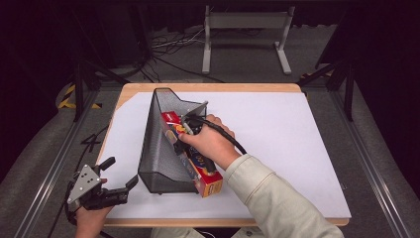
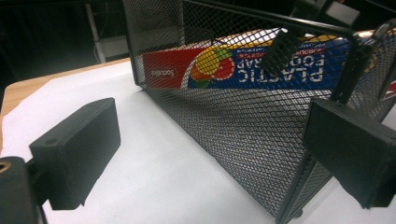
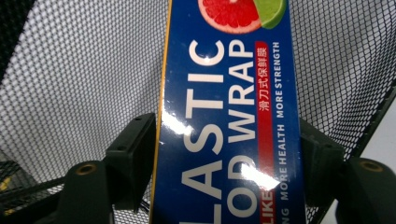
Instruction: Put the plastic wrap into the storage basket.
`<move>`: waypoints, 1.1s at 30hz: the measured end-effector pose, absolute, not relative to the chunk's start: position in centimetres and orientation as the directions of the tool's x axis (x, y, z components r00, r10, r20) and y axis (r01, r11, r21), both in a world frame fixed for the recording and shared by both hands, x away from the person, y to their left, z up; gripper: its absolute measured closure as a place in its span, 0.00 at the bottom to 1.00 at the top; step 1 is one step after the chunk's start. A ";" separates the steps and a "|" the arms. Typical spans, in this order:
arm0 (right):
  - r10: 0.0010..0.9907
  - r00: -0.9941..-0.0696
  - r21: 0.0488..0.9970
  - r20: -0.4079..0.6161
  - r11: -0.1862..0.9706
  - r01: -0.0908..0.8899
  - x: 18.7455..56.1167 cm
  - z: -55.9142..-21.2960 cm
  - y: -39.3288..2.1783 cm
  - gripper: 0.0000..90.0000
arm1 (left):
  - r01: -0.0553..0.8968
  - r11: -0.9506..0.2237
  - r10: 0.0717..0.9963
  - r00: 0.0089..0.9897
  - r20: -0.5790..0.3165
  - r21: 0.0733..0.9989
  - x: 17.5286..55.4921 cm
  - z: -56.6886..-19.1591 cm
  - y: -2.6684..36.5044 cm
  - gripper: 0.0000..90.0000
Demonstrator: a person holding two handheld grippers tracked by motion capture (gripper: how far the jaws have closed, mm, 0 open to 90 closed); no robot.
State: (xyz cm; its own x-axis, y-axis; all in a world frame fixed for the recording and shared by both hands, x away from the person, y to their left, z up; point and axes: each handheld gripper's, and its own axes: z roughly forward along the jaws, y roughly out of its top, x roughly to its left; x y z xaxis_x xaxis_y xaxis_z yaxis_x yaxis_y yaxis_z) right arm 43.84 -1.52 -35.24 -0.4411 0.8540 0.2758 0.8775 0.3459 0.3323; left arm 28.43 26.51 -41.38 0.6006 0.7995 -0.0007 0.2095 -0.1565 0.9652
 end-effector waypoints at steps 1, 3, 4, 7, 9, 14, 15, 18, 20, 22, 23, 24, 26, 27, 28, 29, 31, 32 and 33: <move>0.851 -0.444 0.338 0.282 0.345 0.876 43.8 -35.2 -1.6 0.32 | 0.211 -0.154 0.800 0.600 -0.004 0.965 28.4 -41.4 26.5 0.06; 0.844 -0.460 0.342 0.274 0.362 0.867 43.7 -35.1 -1.6 0.31 | 0.211 -0.153 0.800 0.600 -0.004 0.966 28.4 -41.4 26.5 0.06; 0.843 -0.465 0.344 0.272 0.366 0.865 43.7 -35.1 -1.6 0.31 | 0.211 -0.152 0.800 0.600 -0.005 0.966 28.4 -41.4 26.5 0.06; 0.838 -0.474 0.352 0.272 0.372 0.859 43.6 -35.0 -1.9 0.30 | 0.212 -0.153 0.799 0.601 -0.006 0.965 28.5 -41.4 26.5 0.06; 0.839 -0.474 0.354 0.266 0.372 0.858 43.5 -34.9 -1.9 0.30 | 0.212 -0.153 0.799 0.601 -0.006 0.965 28.5 -41.4 26.5 0.06; 0.837 -0.497 0.384 0.230 0.391 0.836 43.0 -34.3 -2.4 0.26 | 0.214 -0.157 0.800 0.600 -0.003 0.964 28.5 -41.4 26.6 0.06; 0.836 -0.496 0.396 0.235 0.384 0.834 42.9 -34.0 -2.6 0.26 | 0.214 -0.156 0.801 0.599 -0.004 0.964 28.5 -41.4 26.6 0.06; 0.830 -0.504 0.425 0.240 0.377 0.823 42.8 -33.2 -3.0 0.24 | 0.214 -0.156 0.801 0.599 -0.003 0.964 28.4 -41.4 26.6 0.06; 0.822 -0.515 0.458 0.243 0.371 0.808 42.6 -32.5 -3.4 0.24 | 0.212 -0.155 0.800 0.600 -0.004 0.965 28.4 -41.4 26.6 0.06; 0.811 -0.532 0.492 0.245 0.369 0.789 42.4 -31.9 -3.7 0.24 | 0.212 -0.152 0.802 0.598 -0.005 0.965 28.5 -41.4 26.5 0.06; 0.802 -0.542 0.510 0.252 0.366 0.778 42.3 -31.5 -3.9 0.24 | 0.214 -0.152 0.801 0.599 -0.006 0.965 28.5 -41.4 26.5 0.06; 0.792 -0.555 0.532 0.254 0.365 0.764 42.1 -31.1 -4.1 0.23 | 0.212 -0.151 0.802 0.597 -0.006 0.966 28.5 -41.4 26.5 0.06; 0.786 -0.579 0.569 0.217 0.379 0.729 41.7 -30.6 -4.5 0.23 | 0.210 -0.154 0.802 0.598 -0.002 0.965 28.5 -41.4 26.5 0.06; 0.779 -0.600 0.602 0.183 0.394 0.695 41.5 -30.2 -4.8 0.23 | 0.211 -0.155 0.801 0.599 -0.003 0.965 28.5 -41.4 26.5 0.06; 0.769 -0.616 0.635 0.172 0.391 0.666 41.2 -29.8 -5.1 0.23 | 0.210 -0.152 0.801 0.598 -0.004 0.966 28.6 -41.4 26.5 0.06; 0.756 -0.631 0.660 0.172 0.387 0.644 41.1 -29.6 -5.4 0.23 | 0.210 -0.153 0.801 0.598 -0.003 0.966 28.6 -41.4 26.5 0.06; 0.733 -0.656 0.713 0.177 0.364 0.599 40.6 -29.0 -6.0 0.22 | 0.212 -0.155 0.800 0.600 -0.004 0.965 28.6 -41.3 26.4 0.06; 0.730 -0.660 0.733 0.178 0.350 0.584 40.4 -28.8 -6.4 0.22 | 0.212 -0.155 0.800 0.600 -0.004 0.965 28.6 -41.3 26.4 0.06; 0.730 -0.664 0.754 0.165 0.341 0.562 40.3 -28.7 -6.7 0.22 | 0.211 -0.154 0.799 0.601 -0.004 0.965 28.6 -41.3 26.3 0.06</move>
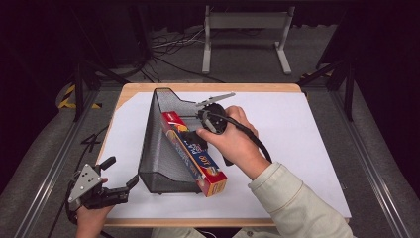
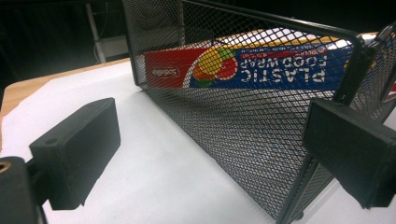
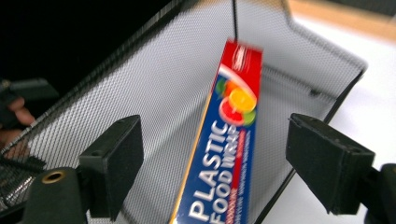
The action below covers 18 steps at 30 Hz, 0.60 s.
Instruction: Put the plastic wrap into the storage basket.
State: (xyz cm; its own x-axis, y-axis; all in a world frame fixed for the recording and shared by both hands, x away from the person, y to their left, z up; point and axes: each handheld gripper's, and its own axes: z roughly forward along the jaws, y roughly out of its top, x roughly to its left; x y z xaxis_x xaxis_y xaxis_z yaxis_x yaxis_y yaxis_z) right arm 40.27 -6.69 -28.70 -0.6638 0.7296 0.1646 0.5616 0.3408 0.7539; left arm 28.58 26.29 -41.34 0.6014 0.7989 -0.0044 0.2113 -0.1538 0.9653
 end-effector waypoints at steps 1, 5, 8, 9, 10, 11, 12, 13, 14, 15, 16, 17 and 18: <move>0.731 -0.666 0.765 0.151 0.340 0.546 40.1 -28.7 -7.0 0.22 | 0.209 -0.157 0.798 0.602 -0.001 0.965 28.6 -41.3 26.3 0.06; 0.715 -0.681 0.796 0.159 0.315 0.516 39.8 -28.4 -8.2 0.22 | 0.209 -0.155 0.799 0.602 -0.002 0.966 28.6 -41.3 26.3 0.06; 0.699 -0.699 0.815 0.151 0.312 0.488 39.7 -28.2 -8.8 0.22 | 0.210 -0.154 0.799 0.602 -0.003 0.965 28.6 -41.3 26.3 0.06; 0.694 -0.705 0.819 0.151 0.311 0.481 39.5 -28.1 -9.4 0.22 | 0.212 -0.154 0.800 0.600 -0.004 0.965 28.6 -41.3 26.3 0.06; 0.696 -0.703 0.819 0.146 0.313 0.480 39.4 -28.1 -9.8 0.22 | 0.213 -0.156 0.799 0.601 -0.003 0.965 28.6 -41.3 26.3 0.06; 0.696 -0.703 0.819 0.146 0.313 0.480 39.4 -28.1 -9.8 0.22 | 0.212 -0.159 0.800 0.600 0.000 0.964 28.6 -41.4 26.3 0.06; 0.701 -0.700 0.816 0.140 0.318 0.482 39.4 -28.1 -10.2 0.22 | 0.216 -0.159 0.800 0.599 -0.002 0.963 28.6 -41.4 26.4 0.06; 0.701 -0.700 0.816 0.140 0.318 0.482 39.4 -28.1 -10.2 0.22 | 0.216 -0.159 0.800 0.599 -0.002 0.963 28.6 -41.4 26.4 0.06; 0.704 -0.699 0.809 0.126 0.335 0.483 39.4 -28.2 -10.8 0.22 | 0.219 -0.160 0.799 0.601 -0.003 0.963 28.6 -41.4 26.3 0.06; 0.711 -0.694 0.803 0.113 0.346 0.485 39.4 -28.4 -12.0 0.22 | 0.218 -0.163 0.799 0.602 -0.001 0.962 28.6 -41.4 26.3 0.06; 0.710 -0.695 0.806 0.113 0.343 0.482 39.3 -28.4 -12.6 0.22 | 0.219 -0.169 0.797 0.603 0.003 0.961 28.6 -41.3 26.3 0.06; 0.710 -0.695 0.806 0.113 0.343 0.482 39.3 -28.4 -12.6 0.22 | 0.219 -0.169 0.797 0.603 0.003 0.961 28.6 -41.3 26.3 0.06; 0.704 -0.701 0.815 0.110 0.339 0.469 39.2 -28.5 -13.3 0.22 | 0.220 -0.167 0.797 0.604 0.000 0.961 28.6 -41.3 26.3 0.06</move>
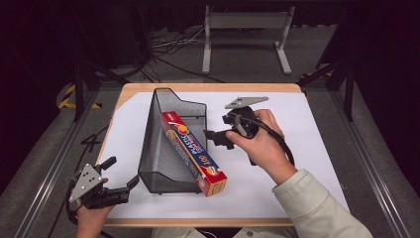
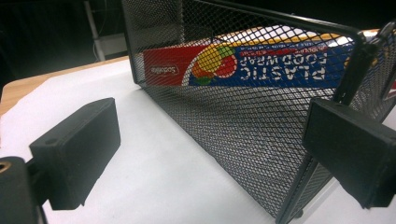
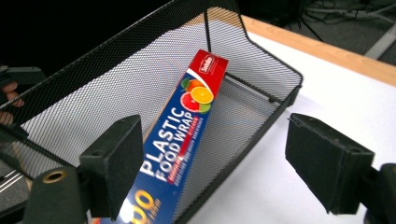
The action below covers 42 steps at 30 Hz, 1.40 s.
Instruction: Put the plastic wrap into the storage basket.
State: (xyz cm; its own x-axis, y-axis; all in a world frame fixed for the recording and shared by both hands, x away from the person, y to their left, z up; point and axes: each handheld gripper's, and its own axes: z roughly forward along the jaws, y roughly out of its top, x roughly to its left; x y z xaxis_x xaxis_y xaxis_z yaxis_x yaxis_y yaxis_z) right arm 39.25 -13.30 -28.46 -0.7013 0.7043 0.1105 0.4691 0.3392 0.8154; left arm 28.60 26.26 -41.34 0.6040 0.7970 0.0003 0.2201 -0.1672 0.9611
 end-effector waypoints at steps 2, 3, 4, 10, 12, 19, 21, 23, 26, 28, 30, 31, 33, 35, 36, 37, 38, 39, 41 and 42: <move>0.703 -0.703 0.823 0.109 0.332 0.460 39.1 -28.5 -14.6 0.22 | 0.218 -0.168 0.798 0.603 0.003 0.961 28.6 -41.3 26.3 0.06; 0.700 -0.706 0.824 0.103 0.337 0.455 39.0 -28.6 -15.3 0.22 | 0.225 -0.165 0.797 0.603 -0.004 0.960 28.6 -41.4 26.3 0.06; 0.697 -0.710 0.827 0.098 0.340 0.448 38.9 -28.7 -15.9 0.22 | 0.227 -0.162 0.798 0.603 -0.008 0.960 28.7 -41.4 26.3 0.06; 0.696 -0.713 0.846 0.083 0.330 0.420 38.1 -28.8 -19.9 0.22 | 0.225 -0.174 0.794 0.608 0.001 0.959 28.7 -41.4 26.0 0.06; 0.702 -0.707 0.851 0.080 0.321 0.416 37.8 -28.7 -21.0 0.22 | 0.227 -0.174 0.794 0.608 0.000 0.958 28.7 -41.4 26.0 0.06; 0.717 -0.694 0.867 0.068 0.302 0.396 37.0 -28.9 -24.3 0.22 | 0.224 -0.167 0.795 0.607 -0.004 0.960 28.6 -41.3 26.1 0.06; 0.715 -0.696 0.869 0.067 0.301 0.393 36.9 -29.1 -25.0 0.22 | 0.226 -0.169 0.794 0.609 -0.003 0.959 28.6 -41.3 26.1 0.06; 0.715 -0.696 0.870 0.074 0.294 0.395 36.8 -29.4 -26.0 0.22 | 0.224 -0.170 0.792 0.610 -0.002 0.960 28.6 -41.4 26.1 0.06; 0.724 -0.687 0.868 0.064 0.299 0.396 36.8 -29.8 -27.5 0.22 | 0.226 -0.167 0.793 0.609 -0.005 0.960 28.7 -41.4 26.1 0.06; 0.728 -0.682 0.874 0.063 0.289 0.390 36.7 -30.2 -28.3 0.22 | 0.227 -0.169 0.793 0.610 -0.004 0.959 28.7 -41.4 26.1 0.06; 0.736 -0.672 0.878 0.080 0.267 0.397 36.5 -30.9 -29.2 0.22 | 0.227 -0.169 0.792 0.610 -0.005 0.959 28.7 -41.4 26.1 0.06; 0.741 -0.667 0.877 0.081 0.264 0.400 36.4 -31.3 -29.6 0.22 | 0.227 -0.169 0.792 0.610 -0.005 0.959 28.7 -41.4 26.1 0.06; 0.751 -0.655 0.879 0.083 0.255 0.404 36.3 -32.0 -30.3 0.22 | 0.228 -0.169 0.792 0.610 -0.005 0.959 28.7 -41.4 26.1 0.06; 0.762 -0.642 0.876 0.087 0.248 0.413 36.1 -32.6 -30.9 0.22 | 0.227 -0.168 0.793 0.609 -0.006 0.959 28.7 -41.4 26.1 0.06; 0.767 -0.637 0.876 0.080 0.250 0.411 36.1 -32.9 -31.2 0.22 | 0.228 -0.168 0.793 0.609 -0.005 0.959 28.7 -41.4 26.1 0.06; 0.773 -0.630 0.878 0.078 0.246 0.411 36.0 -33.3 -31.6 0.22 | 0.228 -0.169 0.793 0.609 -0.005 0.959 28.7 -41.4 26.1 0.05; 0.778 -0.624 0.878 0.077 0.244 0.412 35.9 -33.6 -32.0 0.22 | 0.230 -0.170 0.793 0.609 -0.005 0.958 28.7 -41.4 26.1 0.05; 0.779 -0.622 0.879 0.076 0.242 0.411 35.9 -33.8 -32.2 0.22 | 0.231 -0.172 0.794 0.608 -0.004 0.957 28.7 -41.4 26.1 0.05; 0.783 -0.617 0.881 0.078 0.235 0.410 35.7 -34.4 -32.7 0.22 | 0.229 -0.168 0.794 0.608 -0.006 0.959 28.7 -41.4 26.1 0.05; 0.784 -0.615 0.883 0.079 0.231 0.408 35.7 -34.7 -33.0 0.22 | 0.230 -0.169 0.794 0.607 -0.005 0.958 28.7 -41.4 26.1 0.05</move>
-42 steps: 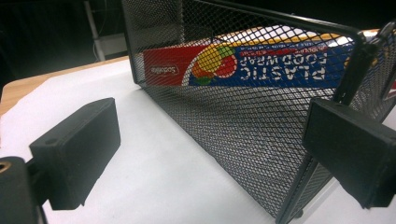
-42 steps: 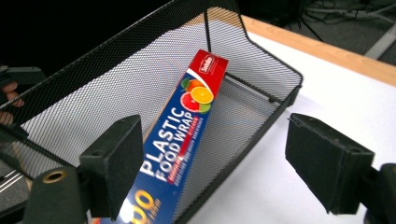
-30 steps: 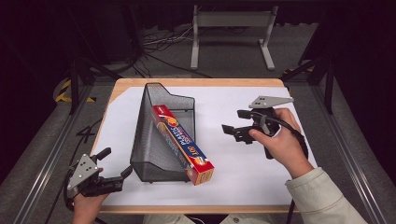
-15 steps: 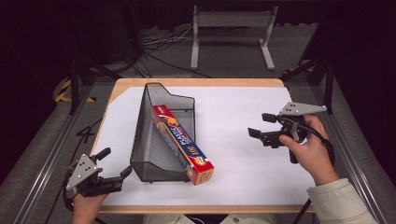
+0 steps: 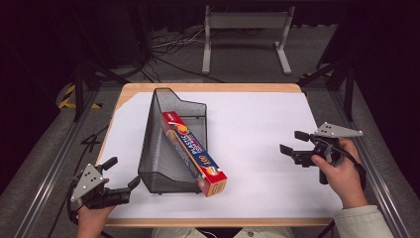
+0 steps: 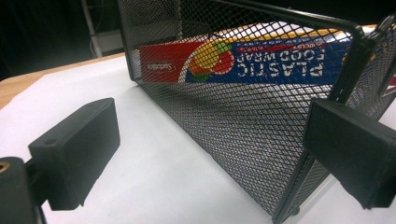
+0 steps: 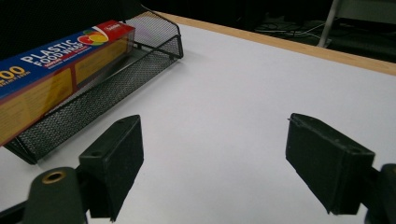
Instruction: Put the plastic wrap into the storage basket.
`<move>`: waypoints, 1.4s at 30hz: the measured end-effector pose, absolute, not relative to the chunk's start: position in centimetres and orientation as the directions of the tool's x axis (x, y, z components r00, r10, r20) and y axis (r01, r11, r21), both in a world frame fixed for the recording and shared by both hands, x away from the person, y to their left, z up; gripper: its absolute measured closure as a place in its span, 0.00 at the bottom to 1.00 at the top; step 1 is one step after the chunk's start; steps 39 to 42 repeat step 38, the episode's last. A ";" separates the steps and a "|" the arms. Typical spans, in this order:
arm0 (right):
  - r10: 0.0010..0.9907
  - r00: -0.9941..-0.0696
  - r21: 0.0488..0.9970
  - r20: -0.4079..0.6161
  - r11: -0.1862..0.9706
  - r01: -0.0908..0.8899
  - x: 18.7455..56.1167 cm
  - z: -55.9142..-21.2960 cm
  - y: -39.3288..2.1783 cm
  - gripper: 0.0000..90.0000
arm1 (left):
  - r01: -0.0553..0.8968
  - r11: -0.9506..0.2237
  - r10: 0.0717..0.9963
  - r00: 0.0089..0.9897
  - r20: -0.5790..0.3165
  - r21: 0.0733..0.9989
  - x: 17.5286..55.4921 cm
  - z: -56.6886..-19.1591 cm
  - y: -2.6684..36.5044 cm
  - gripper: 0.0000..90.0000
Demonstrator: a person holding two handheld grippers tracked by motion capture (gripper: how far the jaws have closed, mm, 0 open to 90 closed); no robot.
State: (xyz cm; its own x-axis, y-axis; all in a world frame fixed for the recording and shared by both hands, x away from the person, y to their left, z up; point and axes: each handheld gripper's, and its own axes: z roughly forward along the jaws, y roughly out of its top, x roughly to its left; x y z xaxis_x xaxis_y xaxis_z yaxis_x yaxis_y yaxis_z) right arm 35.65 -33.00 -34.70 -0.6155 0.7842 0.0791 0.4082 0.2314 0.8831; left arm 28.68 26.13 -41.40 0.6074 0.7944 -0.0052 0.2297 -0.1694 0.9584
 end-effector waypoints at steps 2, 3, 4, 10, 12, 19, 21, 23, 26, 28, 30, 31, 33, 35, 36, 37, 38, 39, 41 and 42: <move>0.788 -0.611 0.884 0.083 0.225 0.409 35.5 -35.2 -33.3 0.22 | 0.230 -0.169 0.795 0.607 -0.005 0.958 28.7 -41.4 26.1 0.05; 0.790 -0.608 0.886 0.083 0.221 0.407 35.5 -35.6 -33.5 0.21 | 0.229 -0.168 0.795 0.607 -0.005 0.959 28.7 -41.4 26.1 0.05; 0.791 -0.606 0.887 0.084 0.218 0.407 35.4 -35.9 -33.7 0.21 | 0.230 -0.169 0.795 0.607 -0.005 0.958 28.7 -41.4 26.2 0.05; 0.805 -0.590 0.881 0.069 0.228 0.414 35.3 -37.4 -34.5 0.20 | 0.233 -0.169 0.796 0.605 -0.007 0.958 28.7 -41.5 26.2 0.05; 0.811 -0.580 0.876 0.072 0.226 0.425 35.3 -38.4 -34.8 0.20 | 0.236 -0.167 0.796 0.605 -0.010 0.957 28.7 -41.5 26.2 0.05; 0.819 -0.569 0.877 0.069 0.223 0.427 34.9 -40.3 -35.3 0.20 | 0.238 -0.158 0.793 0.609 -0.020 0.958 28.8 -41.5 26.2 0.05; 0.820 -0.570 0.878 0.061 0.228 0.422 34.5 -41.1 -35.3 0.20 | 0.241 -0.159 0.790 0.612 -0.023 0.957 28.8 -41.6 26.2 0.05; 0.820 -0.571 0.880 0.036 0.245 0.408 34.3 -41.9 -35.2 0.20 | 0.251 -0.154 0.790 0.612 -0.034 0.955 28.9 -41.6 26.3 0.05; 0.820 -0.573 0.881 -0.003 0.273 0.387 33.7 -43.2 -35.2 0.20 | 0.263 -0.156 0.790 0.612 -0.040 0.952 29.0 -41.7 26.3 0.05; 0.816 -0.577 0.879 0.020 0.261 0.399 33.4 -43.6 -35.3 0.20 | 0.271 -0.156 0.784 0.619 -0.048 0.950 29.1 -41.8 26.3 0.05; 0.815 -0.579 0.888 0.025 0.248 0.388 33.2 -43.7 -35.4 0.20 | 0.280 -0.152 0.781 0.622 -0.058 0.948 29.2 -41.8 26.3 0.04; 0.815 -0.578 0.890 0.026 0.244 0.384 33.2 -43.7 -35.5 0.20 | 0.280 -0.152 0.781 0.622 -0.058 0.948 29.2 -41.8 26.3 0.04; 0.814 -0.580 0.892 0.026 0.243 0.382 33.2 -43.7 -35.5 0.20 | 0.280 -0.148 0.778 0.625 -0.063 0.948 29.3 -41.8 26.3 0.04; 0.814 -0.581 0.893 0.022 0.245 0.376 33.2 -43.7 -35.5 0.20 | 0.286 -0.152 0.778 0.624 -0.064 0.946 29.3 -41.8 26.3 0.04; 0.813 -0.582 0.895 0.023 0.243 0.374 33.2 -43.7 -35.6 0.20 | 0.289 -0.152 0.778 0.625 -0.066 0.945 29.3 -41.9 26.3 0.04; 0.812 -0.584 0.898 0.021 0.241 0.367 33.3 -43.6 -35.6 0.20 | 0.290 -0.152 0.777 0.626 -0.067 0.945 29.3 -41.9 26.3 0.04; 0.814 -0.581 0.900 0.018 0.240 0.364 33.3 -43.5 -35.6 0.20 | 0.291 -0.153 0.775 0.628 -0.068 0.945 29.4 -41.9 26.3 0.04; 0.814 -0.581 0.900 0.018 0.240 0.364 33.3 -43.5 -35.6 0.20 | 0.291 -0.153 0.775 0.628 -0.068 0.945 29.4 -41.9 26.3 0.04; 0.814 -0.581 0.900 0.018 0.240 0.364 33.3 -43.5 -35.6 0.20 | 0.291 -0.153 0.775 0.628 -0.068 0.945 29.4 -41.9 26.3 0.04; 0.814 -0.581 0.900 0.018 0.240 0.364 33.3 -43.5 -35.6 0.20 | 0.291 -0.153 0.775 0.628 -0.068 0.945 29.4 -41.9 26.3 0.04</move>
